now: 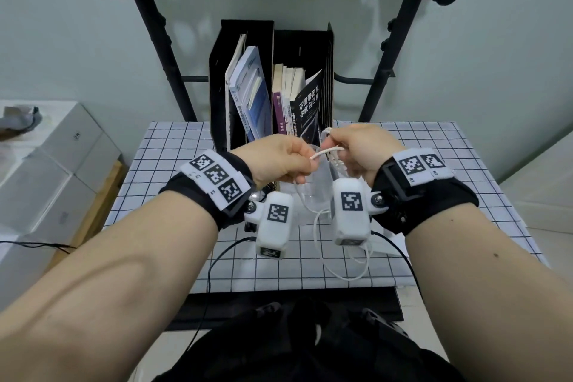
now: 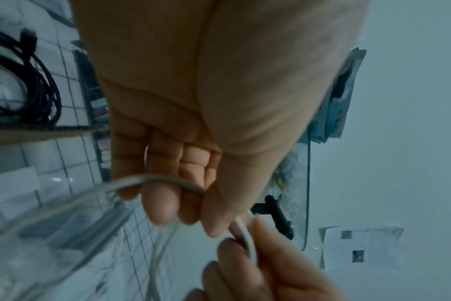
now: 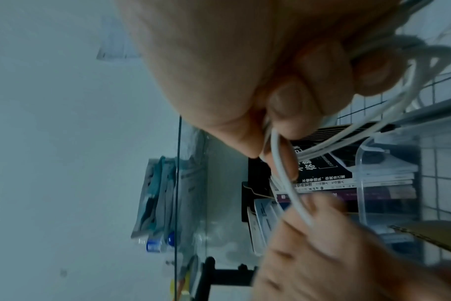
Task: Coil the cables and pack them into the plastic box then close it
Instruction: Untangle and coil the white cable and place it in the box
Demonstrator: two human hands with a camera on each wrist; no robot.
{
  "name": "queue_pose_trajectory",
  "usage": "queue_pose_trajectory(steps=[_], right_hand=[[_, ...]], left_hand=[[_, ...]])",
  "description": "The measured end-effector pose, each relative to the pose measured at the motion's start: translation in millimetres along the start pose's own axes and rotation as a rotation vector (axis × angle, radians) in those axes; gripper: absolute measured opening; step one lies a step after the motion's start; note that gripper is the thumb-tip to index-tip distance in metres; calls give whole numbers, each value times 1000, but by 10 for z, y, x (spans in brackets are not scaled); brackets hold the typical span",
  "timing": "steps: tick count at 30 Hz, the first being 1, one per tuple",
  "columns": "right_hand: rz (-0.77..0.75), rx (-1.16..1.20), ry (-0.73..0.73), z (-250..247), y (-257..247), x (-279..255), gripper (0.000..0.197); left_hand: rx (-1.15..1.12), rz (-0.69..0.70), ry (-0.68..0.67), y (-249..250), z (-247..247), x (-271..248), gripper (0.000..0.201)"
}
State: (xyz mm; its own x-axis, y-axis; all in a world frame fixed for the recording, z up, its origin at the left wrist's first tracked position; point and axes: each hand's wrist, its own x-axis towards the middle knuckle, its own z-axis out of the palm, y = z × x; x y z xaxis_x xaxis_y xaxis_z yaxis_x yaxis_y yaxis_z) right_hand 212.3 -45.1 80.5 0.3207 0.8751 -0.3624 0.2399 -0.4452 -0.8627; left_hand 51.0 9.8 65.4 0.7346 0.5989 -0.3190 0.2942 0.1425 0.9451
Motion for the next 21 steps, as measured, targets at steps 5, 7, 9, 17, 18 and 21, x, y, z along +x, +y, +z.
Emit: queue_pose_trajectory(steps=[5,7,9,17,18,21], right_hand=[[52,170,-54,-48,-1,-88,23],[16,89,-103,-20,-1,-111,34],[-43,13,-146,9,-8,-137,42],[-47,342,-231,2,27,-101,37],[-38,416,-240,-2,44,-95,38],[-26,595,-281,-17,103,-84,39]], left_hand=[[-234,82,108,-73,-44,7,8],[-297,136,176,-51,-30,44,9],[-323,186,222,-23,-4,77,8],[-255,180,155,-24,70,141,15],[-241,172,147,-18,78,143,16],[-215,160,156,4,91,144,20]])
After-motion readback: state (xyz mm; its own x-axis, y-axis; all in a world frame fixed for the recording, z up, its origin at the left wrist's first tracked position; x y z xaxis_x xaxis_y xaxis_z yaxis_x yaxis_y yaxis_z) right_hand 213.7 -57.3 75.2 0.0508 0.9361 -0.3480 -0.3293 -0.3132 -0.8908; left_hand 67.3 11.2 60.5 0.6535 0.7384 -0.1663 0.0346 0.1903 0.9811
